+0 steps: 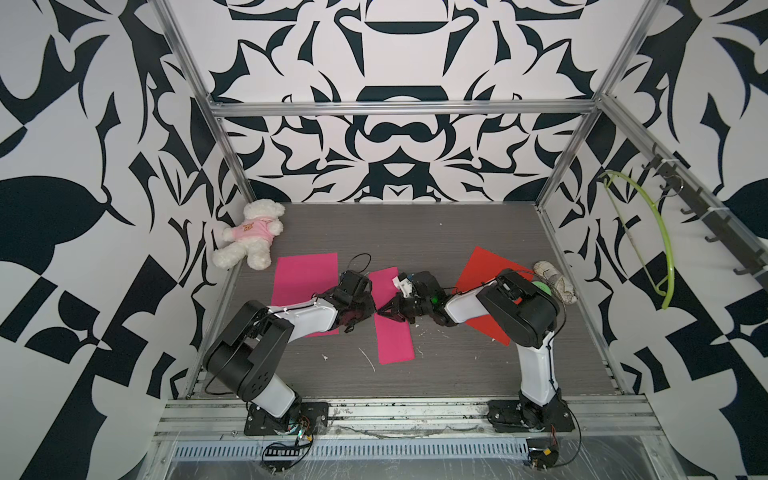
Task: Fold the rectangular paper in half along the long edge
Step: Fold the paper at the center of the board.
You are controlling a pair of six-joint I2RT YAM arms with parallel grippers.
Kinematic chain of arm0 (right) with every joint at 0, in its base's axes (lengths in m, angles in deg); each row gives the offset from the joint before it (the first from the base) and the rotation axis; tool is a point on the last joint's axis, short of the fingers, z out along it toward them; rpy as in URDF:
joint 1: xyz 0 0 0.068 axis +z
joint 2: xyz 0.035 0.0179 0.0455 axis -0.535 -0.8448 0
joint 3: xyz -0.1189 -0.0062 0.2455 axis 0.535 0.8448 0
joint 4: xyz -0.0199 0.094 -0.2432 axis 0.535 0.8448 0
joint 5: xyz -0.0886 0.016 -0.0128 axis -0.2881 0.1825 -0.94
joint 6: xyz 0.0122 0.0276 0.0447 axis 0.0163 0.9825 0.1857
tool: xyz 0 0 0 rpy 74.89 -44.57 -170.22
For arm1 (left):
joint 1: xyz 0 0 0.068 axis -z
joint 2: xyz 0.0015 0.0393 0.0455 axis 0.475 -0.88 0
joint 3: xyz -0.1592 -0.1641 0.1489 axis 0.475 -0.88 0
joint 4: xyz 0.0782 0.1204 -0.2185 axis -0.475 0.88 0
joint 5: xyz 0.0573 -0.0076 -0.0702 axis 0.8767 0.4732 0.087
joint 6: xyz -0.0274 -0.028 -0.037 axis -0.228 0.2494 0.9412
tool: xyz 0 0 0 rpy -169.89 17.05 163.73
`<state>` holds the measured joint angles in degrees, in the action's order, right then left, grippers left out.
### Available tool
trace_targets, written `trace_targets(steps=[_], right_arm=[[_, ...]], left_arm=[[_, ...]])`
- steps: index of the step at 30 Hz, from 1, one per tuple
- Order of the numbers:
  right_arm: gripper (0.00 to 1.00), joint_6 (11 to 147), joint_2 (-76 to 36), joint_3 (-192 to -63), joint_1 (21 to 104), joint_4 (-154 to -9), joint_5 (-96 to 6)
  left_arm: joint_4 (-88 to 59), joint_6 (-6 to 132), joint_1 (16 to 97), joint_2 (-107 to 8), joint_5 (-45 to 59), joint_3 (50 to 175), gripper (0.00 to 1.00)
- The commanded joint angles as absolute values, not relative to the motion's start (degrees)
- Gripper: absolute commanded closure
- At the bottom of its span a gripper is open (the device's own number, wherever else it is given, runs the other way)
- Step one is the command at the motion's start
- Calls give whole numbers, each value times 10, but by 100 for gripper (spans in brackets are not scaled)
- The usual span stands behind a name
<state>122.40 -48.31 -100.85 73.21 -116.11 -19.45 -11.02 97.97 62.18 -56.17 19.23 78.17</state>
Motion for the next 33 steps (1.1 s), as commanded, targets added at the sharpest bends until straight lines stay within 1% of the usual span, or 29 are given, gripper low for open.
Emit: trace_targets(steps=[1, 6, 7, 10, 11, 12, 14, 15, 16, 17, 19, 21, 22, 33], right_arm=[[100, 1204, -472, -1017, 735, -1126, -183], [100, 1189, -469, -1019, 734, -1098, -197], [100, 1187, -469, -1020, 734, -1091, -200], [100, 1180, -465, -1021, 735, -1077, -208], [100, 1176, -463, -1022, 735, -1070, -210], [100, 1169, -461, -1024, 735, -1061, -213], [100, 1162, -457, -1026, 734, -1048, -217], [100, 1158, -455, -1027, 735, -1045, -218], [100, 1157, -454, -1027, 735, -1043, -219], [100, 1156, -454, -1027, 734, -1042, -218], [100, 1156, -455, -1029, 734, -1042, -218], [100, 1156, -456, -1030, 735, -1042, -219], [100, 1156, -457, -1030, 735, -1043, -219], [100, 1158, -458, -1034, 735, -1046, -219]], left_arm=[[-20, 976, 612, -612, 203, 743, 100], [-17, 978, 612, -597, 208, 743, 100], [-14, 979, 612, -586, 215, 742, 92], [-1, 984, 612, -541, 231, 739, 72], [0, 985, 612, -527, 230, 739, 67], [0, 985, 612, -513, 228, 741, 64], [0, 985, 612, -492, 222, 747, 62], [-1, 985, 612, -484, 216, 751, 62], [-7, 986, 612, -480, 208, 755, 66], [-12, 986, 612, -480, 199, 760, 71], [-19, 987, 612, -484, 183, 774, 88], [-33, 990, 612, -492, 174, 785, 98], [-44, 992, 612, -498, 170, 789, 100], [-115, 1008, 612, -592, 104, 846, 100]])
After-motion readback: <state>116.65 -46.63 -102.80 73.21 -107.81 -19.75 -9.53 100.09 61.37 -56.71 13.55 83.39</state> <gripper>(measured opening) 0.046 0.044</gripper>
